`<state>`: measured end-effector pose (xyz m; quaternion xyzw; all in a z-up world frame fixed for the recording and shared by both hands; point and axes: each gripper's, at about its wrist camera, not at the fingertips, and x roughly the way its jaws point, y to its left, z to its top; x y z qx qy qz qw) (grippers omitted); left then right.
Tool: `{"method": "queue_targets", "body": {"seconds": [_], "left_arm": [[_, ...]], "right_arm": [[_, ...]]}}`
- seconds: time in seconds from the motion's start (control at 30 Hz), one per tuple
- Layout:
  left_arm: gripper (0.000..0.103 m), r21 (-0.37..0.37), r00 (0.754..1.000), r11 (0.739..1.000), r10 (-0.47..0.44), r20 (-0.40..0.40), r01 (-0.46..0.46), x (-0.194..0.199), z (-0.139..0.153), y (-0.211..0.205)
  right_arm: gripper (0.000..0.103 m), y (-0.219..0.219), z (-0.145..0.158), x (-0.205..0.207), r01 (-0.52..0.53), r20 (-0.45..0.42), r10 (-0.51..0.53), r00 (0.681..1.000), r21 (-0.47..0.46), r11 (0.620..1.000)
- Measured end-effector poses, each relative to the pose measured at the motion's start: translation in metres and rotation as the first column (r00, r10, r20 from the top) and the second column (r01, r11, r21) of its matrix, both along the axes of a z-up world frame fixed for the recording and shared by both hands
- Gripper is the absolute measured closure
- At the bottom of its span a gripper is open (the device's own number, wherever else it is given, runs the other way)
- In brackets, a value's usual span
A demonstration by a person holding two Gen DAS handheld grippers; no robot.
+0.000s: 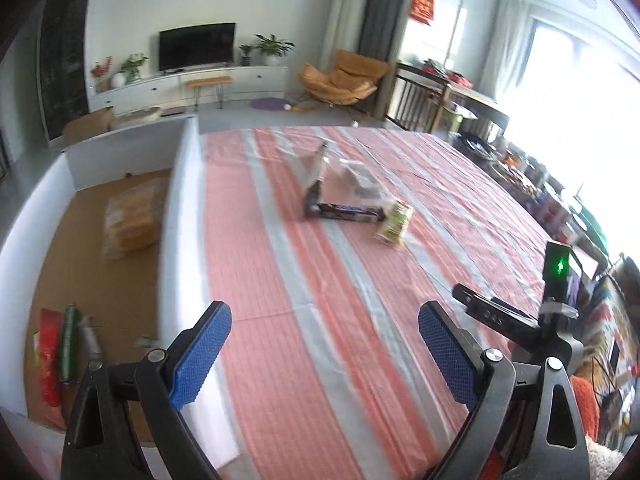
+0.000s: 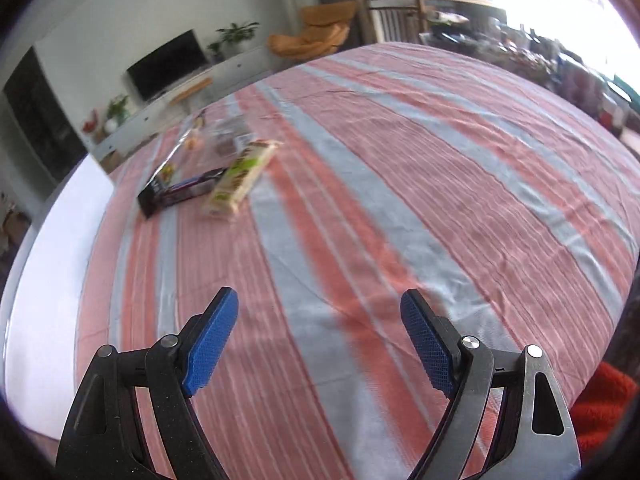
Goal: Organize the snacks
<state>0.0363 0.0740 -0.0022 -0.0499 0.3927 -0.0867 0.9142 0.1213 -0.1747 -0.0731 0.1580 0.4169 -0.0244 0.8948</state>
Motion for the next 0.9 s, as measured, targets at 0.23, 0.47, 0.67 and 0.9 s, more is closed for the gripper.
{"method": "queue_targets", "body": {"seconds": [0.23,0.47,0.67,0.9], "left_arm": [[0.009,0.056,0.986,0.986,-0.152,-0.063,0.155,0.043,-0.037,-0.082],[0.009,0.083,0.99,0.996,-0.03,-0.134,0.041,0.077,-0.097,-0.067],[0.009,0.108,0.986,0.993,0.053,-0.157,-0.036,0.087,-0.12,-0.041],[0.0,0.152,0.989,0.987,0.079,-0.129,-0.059,0.092,-0.125,-0.034]], "right_arm": [[0.017,-0.001,-0.012,0.0,0.026,-0.016,-0.028,0.999,-0.107,0.994],[0.017,-0.007,-0.014,-0.002,0.067,-0.016,-0.069,0.997,-0.129,0.989],[0.017,-0.003,-0.015,-0.002,0.066,-0.026,-0.071,0.997,-0.169,0.983],[0.017,0.0,-0.015,-0.001,0.06,-0.038,-0.069,0.997,-0.205,0.977]]}}
